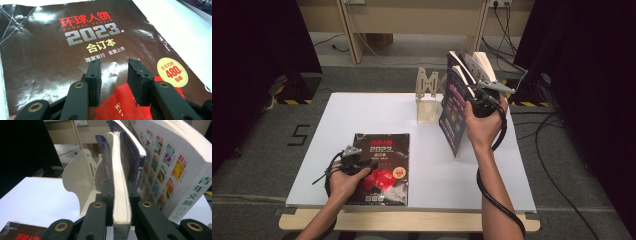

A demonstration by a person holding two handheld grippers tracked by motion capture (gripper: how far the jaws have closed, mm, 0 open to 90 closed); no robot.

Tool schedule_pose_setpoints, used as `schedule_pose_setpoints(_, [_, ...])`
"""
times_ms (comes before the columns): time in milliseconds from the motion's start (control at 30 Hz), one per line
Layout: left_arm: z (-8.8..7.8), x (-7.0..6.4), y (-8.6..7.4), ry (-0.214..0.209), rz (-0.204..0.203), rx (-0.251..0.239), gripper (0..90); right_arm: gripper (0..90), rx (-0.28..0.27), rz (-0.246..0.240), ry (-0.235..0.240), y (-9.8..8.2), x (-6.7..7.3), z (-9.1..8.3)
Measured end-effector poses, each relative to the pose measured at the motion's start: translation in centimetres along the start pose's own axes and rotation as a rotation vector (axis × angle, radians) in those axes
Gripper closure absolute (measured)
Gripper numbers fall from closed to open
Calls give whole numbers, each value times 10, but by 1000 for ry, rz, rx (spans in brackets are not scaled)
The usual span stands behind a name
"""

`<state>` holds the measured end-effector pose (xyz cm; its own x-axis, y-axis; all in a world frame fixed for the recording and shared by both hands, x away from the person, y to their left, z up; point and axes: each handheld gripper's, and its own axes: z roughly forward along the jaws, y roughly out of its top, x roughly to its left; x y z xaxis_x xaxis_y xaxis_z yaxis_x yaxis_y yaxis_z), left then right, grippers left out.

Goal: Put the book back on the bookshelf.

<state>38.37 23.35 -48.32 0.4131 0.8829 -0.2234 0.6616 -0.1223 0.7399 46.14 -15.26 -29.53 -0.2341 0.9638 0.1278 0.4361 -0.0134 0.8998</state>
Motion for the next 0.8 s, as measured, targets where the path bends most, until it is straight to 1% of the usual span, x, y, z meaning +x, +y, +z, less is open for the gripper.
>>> schedule_pose_setpoints(233, [-1,0,0,-1,0,-1,624,831,-28,1,23,0,6,0])
schedule_pose_setpoints(367, [-1,1,0,0,1,-1,624,831,-46,-12,17,2,9,0])
schedule_pose_setpoints(800, [-1,1,1,3,2,-3,624,830,-81,-20,7,8,11,5])
